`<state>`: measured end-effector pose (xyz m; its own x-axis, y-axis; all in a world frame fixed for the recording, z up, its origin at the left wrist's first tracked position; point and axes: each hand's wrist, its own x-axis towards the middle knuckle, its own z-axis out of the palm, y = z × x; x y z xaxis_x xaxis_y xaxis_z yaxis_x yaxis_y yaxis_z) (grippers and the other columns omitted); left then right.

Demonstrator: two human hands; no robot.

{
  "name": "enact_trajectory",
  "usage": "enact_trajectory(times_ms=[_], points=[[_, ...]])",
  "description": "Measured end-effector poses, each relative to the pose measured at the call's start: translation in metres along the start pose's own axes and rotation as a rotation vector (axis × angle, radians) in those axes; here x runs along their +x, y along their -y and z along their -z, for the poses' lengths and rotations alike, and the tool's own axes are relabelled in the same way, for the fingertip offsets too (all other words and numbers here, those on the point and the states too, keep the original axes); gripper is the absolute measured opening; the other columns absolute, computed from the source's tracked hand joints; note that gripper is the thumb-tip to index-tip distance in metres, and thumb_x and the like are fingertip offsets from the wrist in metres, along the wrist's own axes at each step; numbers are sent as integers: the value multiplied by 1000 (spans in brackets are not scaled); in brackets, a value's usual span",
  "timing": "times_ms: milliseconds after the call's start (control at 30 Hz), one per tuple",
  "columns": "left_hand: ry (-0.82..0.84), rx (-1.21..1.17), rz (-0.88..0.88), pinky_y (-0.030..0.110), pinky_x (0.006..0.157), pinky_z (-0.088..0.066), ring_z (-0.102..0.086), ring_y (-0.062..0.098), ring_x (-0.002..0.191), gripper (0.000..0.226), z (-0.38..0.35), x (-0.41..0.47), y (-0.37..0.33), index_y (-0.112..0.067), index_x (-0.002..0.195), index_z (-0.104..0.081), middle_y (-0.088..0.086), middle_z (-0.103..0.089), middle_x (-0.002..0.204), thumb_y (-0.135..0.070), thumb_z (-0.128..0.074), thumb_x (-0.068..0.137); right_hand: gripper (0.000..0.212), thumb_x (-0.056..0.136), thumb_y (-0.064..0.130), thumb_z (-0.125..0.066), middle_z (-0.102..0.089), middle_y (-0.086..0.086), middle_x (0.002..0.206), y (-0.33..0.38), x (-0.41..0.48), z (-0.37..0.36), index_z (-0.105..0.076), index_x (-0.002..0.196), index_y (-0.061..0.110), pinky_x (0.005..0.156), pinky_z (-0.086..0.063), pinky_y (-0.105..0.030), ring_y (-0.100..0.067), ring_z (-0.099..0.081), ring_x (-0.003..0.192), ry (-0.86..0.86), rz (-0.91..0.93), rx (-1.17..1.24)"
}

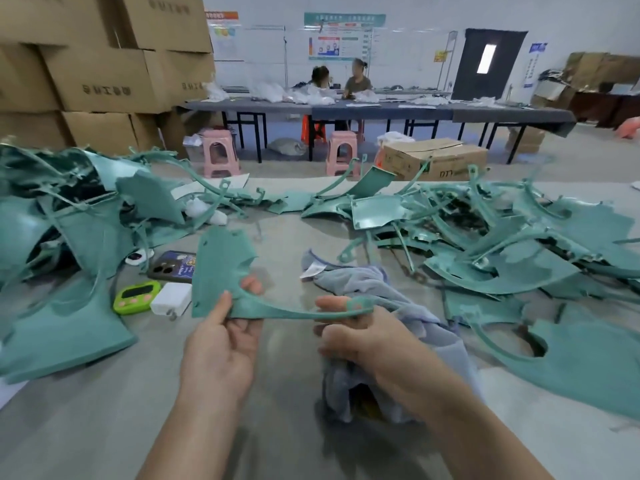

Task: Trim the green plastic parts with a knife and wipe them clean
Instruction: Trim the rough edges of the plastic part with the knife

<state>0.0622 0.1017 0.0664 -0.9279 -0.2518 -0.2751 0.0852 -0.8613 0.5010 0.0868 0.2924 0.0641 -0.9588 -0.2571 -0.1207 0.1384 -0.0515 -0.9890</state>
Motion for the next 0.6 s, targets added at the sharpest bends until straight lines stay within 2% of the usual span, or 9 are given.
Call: enact_trajectory(times_ms=[100, 167, 233, 300, 400, 433, 500, 567, 600], points=[[-69, 44, 17, 18, 52, -54, -62, 8, 51, 25, 17, 18, -15, -8, 98, -61, 1, -68, 65, -23, -43, 107, 65, 69, 39, -80, -61, 23, 124, 14, -4, 12, -59, 130, 40, 103, -42, -22, 4, -53, 116, -14, 231, -934], [-71, 126, -5, 15, 46, -44, -48, 6, 45, 26, 26, 27, -21, -13, 91, -55, -4, -57, 58, -27, -40, 108, 55, 68, 40, -75, -64, 20, 115, 15, 1, 20, -63, 121, 37, 105, -39, -27, -3, -53, 114, -16, 295, -1315], [-40, 255, -96, 15, 46, -39, -43, 8, 46, 18, 29, 30, -26, -16, 94, -54, -3, -52, 58, -26, -44, 106, 35, 78, 31, -71, -71, 10, 102, 18, 7, 32, -68, 113, 31, 91, -52, -35, -15, -64, 99, -170, 259, -1316], [-14, 390, -271, 18, 47, -41, -45, 11, 48, 11, 24, 24, -34, -18, 94, -61, 0, -54, 59, -22, -54, 99, 35, 83, 20, -70, -73, 2, 101, 15, 15, 48, -69, 116, 27, 82, -55, -39, -24, -67, 95, -490, 246, -1160], [52, 595, -562, 17, 45, -41, -47, 11, 46, 20, 6, 9, -45, -25, 72, -69, -2, -58, 56, -21, -62, 90, 64, 70, -6, -65, -65, -12, 131, 11, 21, 63, -65, 132, 10, 105, -38, -45, -38, -55, 122, -922, 423, -1258], [70, 690, -656, 16, 44, -40, -49, 10, 46, 19, 0, 6, -48, -24, 70, -69, -4, -60, 55, -23, -62, 88, 64, 68, -10, -57, -64, -13, 132, 6, 20, 59, -66, 129, 8, 106, -35, -46, -39, -53, 123, -934, 572, -1288], [81, 983, -856, 22, 45, -41, -52, 11, 49, 19, -5, 4, -54, -21, 72, -67, -1, -64, 58, -32, -62, 87, 42, 71, -4, -54, -70, -5, 109, -2, 15, 39, -73, 104, 13, 92, -43, -45, -32, -61, 104, -700, 783, -1274], [32, 1407, -1031, 35, 53, -45, -55, 20, 57, 29, -4, 8, -54, -21, 75, -66, 2, -62, 60, -46, -57, 87, 15, 86, 15, -52, -68, 2, 85, -11, 7, 19, -67, 83, 19, 72, -47, -39, -27, -64, 82, -464, 645, -1297], [16, 1632, -1106, 38, 54, -44, -56, 25, 60, 34, -2, 8, -51, -21, 75, -65, 2, -61, 59, -50, -54, 88, 18, 92, 30, -50, -67, 2, 84, -15, 4, 13, -62, 81, 22, 65, -43, -37, -27, -64, 81, -400, 464, -1346]])
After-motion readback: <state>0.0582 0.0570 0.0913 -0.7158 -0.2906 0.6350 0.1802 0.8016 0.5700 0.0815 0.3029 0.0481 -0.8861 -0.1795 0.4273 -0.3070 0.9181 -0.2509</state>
